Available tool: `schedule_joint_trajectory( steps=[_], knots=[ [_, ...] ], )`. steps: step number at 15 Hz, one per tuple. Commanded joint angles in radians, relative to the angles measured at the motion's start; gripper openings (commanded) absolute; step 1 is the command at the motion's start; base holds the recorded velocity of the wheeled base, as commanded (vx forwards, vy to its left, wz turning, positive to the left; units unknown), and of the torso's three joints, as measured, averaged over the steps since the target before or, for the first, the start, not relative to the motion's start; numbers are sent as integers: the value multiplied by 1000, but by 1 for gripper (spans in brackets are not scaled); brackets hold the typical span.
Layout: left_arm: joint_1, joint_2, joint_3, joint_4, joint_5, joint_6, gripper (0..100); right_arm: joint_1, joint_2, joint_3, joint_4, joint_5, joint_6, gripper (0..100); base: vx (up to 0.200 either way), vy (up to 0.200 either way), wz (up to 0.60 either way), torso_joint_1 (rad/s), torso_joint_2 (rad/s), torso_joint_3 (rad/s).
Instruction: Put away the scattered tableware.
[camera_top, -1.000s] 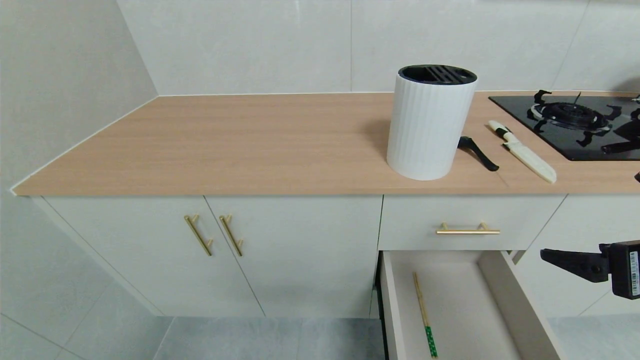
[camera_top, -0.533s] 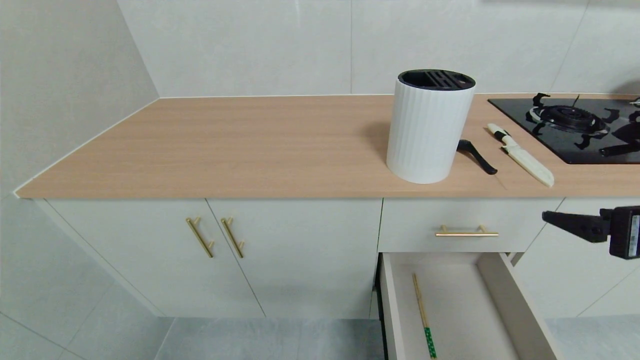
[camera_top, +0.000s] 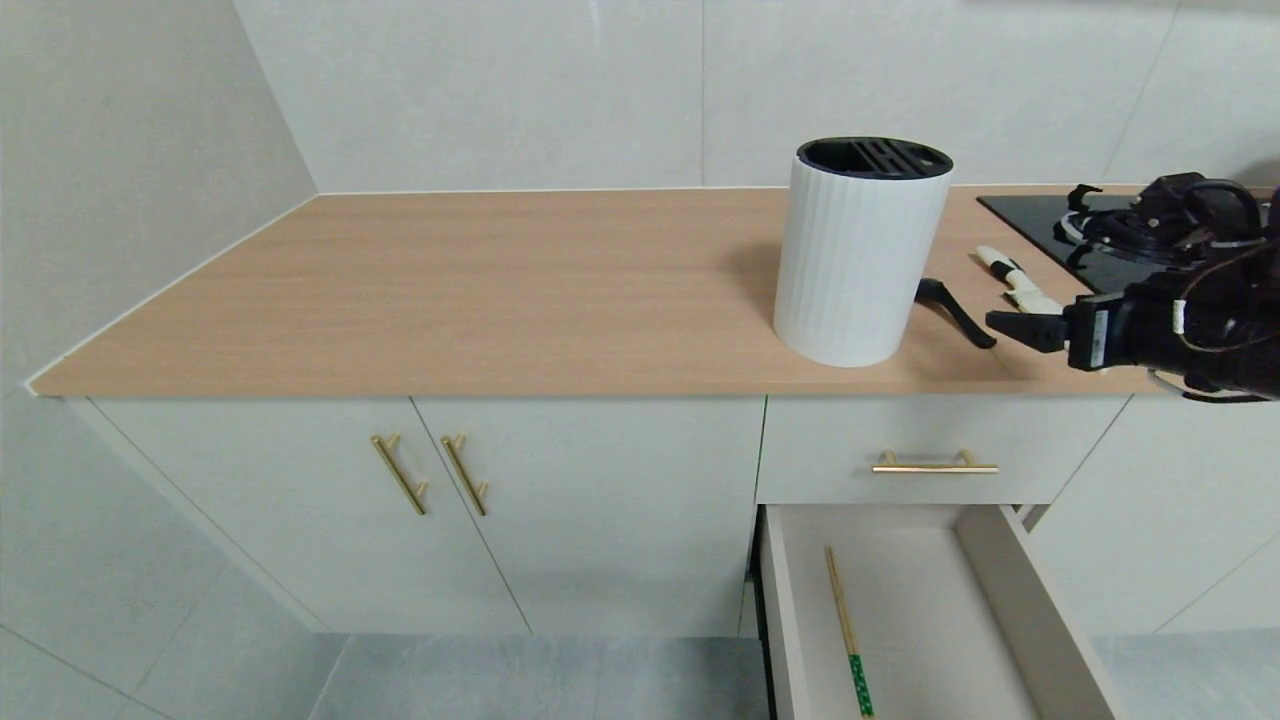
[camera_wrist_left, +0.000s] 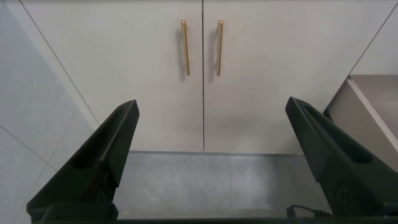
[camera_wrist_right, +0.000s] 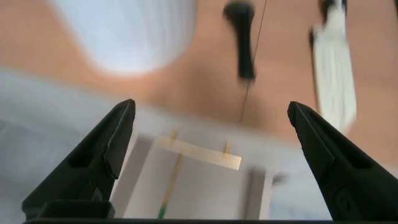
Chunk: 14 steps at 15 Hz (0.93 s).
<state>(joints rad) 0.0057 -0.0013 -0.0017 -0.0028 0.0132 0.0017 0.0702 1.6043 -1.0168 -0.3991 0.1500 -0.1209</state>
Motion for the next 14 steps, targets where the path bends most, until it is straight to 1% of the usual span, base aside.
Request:
schedule_joint_trajectory(
  steps=[1, 5, 6, 10, 14],
  knots=[
    [0, 1, 0, 0, 1, 0, 100, -7, 166, -117, -27, 5, -8, 100, 0, 0, 0, 0, 0, 0],
    [0, 1, 0, 0, 1, 0, 100, -7, 220, -141, -70, 11, 17, 100, 0, 0, 0, 0, 0, 0],
    [0, 1, 0, 0, 1, 0, 100, -17, 226, -115, -121, 14, 15, 100, 0, 0, 0, 0, 0, 0],
    [0, 1, 0, 0, 1, 0, 100, -32, 255, -137, -122, 37, 20, 100, 0, 0, 0, 0, 0, 0],
    [0, 1, 0, 0, 1, 0, 100, -35, 329, -180, -107, 23, 18, 100, 0, 0, 0, 0, 0, 0]
  ],
)
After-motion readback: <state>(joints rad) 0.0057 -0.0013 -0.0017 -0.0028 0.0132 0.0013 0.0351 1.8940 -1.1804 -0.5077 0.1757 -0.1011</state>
